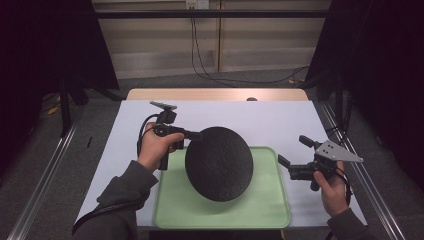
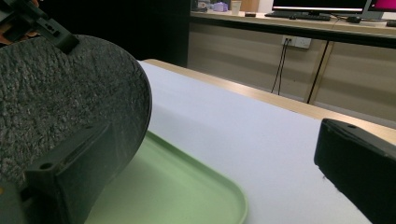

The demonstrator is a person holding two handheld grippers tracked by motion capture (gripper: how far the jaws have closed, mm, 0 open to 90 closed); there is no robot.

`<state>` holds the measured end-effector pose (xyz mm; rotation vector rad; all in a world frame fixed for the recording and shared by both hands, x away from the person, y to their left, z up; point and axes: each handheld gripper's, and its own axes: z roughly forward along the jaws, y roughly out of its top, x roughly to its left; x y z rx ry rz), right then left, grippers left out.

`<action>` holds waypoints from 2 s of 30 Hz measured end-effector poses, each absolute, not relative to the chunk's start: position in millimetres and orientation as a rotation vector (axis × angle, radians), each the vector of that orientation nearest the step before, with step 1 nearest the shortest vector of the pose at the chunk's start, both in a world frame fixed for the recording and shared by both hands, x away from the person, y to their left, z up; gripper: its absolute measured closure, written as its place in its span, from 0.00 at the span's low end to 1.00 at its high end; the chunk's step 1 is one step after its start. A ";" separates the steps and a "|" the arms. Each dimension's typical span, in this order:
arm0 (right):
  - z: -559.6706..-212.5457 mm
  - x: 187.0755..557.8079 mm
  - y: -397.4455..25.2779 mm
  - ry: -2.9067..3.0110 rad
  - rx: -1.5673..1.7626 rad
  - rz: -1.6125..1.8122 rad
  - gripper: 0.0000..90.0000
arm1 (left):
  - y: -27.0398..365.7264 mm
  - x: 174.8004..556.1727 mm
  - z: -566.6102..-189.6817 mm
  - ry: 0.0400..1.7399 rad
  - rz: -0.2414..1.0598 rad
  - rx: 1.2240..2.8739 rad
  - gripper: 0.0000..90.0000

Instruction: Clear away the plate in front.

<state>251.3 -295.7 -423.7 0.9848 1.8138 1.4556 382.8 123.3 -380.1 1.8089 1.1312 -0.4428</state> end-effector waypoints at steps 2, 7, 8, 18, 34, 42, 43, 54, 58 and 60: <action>-423.9 251.4 -295.5 1.815 0.989 1.453 0.00 | 122.4 380.8 -380.5 1.117 -0.439 1.828 0.95; -424.1 251.6 -295.2 1.816 0.984 1.452 0.00 | 121.0 377.1 -385.8 1.116 -0.467 1.818 0.95; -424.2 251.6 -295.5 1.825 0.976 1.453 0.00 | 120.6 375.9 -386.6 1.116 -0.474 1.820 0.95; -424.2 251.6 -295.2 1.819 0.983 1.456 0.00 | 116.0 365.5 -399.9 1.081 -0.500 1.847 0.95; -424.1 251.4 -295.3 1.818 0.990 1.453 0.00 | 113.4 357.3 -432.5 1.121 -0.532 1.819 0.96; -424.7 252.0 -295.6 1.828 0.972 1.451 0.00 | 114.5 357.3 -436.3 1.113 -0.494 1.833 0.97; -424.7 252.0 -295.6 1.828 0.972 1.451 0.00 | 114.5 357.3 -436.3 1.113 -0.494 1.833 0.97; -424.3 250.9 -294.9 1.820 0.984 1.453 0.00 | 113.9 355.8 -440.0 1.095 -0.438 1.819 0.97; -424.6 251.3 -294.8 1.830 0.976 1.452 0.00 | 114.3 355.4 -444.1 1.101 -0.429 1.793 0.97; -424.6 251.1 -294.7 1.832 0.975 1.451 0.00 | 115.1 355.4 -447.0 1.099 -0.419 1.783 0.97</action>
